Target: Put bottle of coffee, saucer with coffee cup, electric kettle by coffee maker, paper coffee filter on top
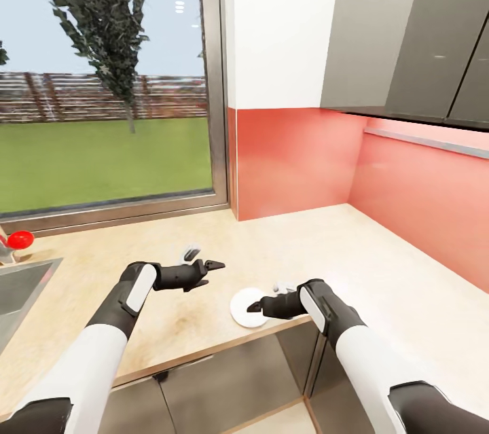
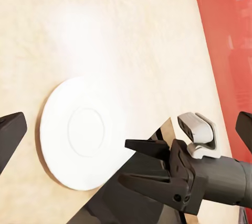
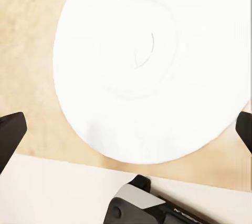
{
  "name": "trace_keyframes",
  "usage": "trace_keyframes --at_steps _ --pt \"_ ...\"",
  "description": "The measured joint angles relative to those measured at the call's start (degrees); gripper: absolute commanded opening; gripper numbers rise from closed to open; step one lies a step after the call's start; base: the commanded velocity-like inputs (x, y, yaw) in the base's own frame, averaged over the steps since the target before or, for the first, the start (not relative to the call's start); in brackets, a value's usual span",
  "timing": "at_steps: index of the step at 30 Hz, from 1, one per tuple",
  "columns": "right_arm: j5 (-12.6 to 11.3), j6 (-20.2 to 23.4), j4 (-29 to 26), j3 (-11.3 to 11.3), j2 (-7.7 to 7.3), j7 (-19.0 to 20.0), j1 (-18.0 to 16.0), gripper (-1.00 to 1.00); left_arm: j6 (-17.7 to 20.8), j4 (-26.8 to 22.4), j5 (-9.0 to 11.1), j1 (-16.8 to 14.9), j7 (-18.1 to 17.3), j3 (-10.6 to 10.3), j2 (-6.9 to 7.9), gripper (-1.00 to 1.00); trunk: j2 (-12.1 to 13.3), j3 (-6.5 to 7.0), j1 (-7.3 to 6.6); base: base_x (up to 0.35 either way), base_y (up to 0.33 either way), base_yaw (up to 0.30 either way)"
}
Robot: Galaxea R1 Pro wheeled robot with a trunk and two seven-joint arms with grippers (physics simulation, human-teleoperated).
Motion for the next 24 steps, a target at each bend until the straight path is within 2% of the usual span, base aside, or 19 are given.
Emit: trace_keyframes --at_steps 7,10,14,24 --pt "-0.01 -0.02 0.0 -0.02 -0.01 0.0 0.0 1.0 -0.08 0.02 0.09 0.24 0.01 0.04 -0.16 1.0 0.0 0.0 -0.01 0.04 0.0 0.0" --pt "-0.01 -0.02 0.0 0.01 -0.03 0.0 0.0 1.0 -1.89 0.03 0.05 2.79 -0.05 0.05 -0.23 1.0 0.0 0.0 0.0 0.012 0.0 0.0" --pt "0.38 -0.12 0.07 0.24 0.77 -0.32 -0.93 1.0 -0.57 -0.98 -1.33 2.88 0.46 -0.25 1.01 1.0 0.0 0.0 0.0 0.0 0.0 0.0" --pt "0.46 -3.37 0.54 0.39 -0.46 -0.33 -1.05 1.0 -3.22 2.16 -1.73 3.98 0.3 -0.4 -0.25 1.0 0.0 0.0 0.0 0.0 0.0 0.0"
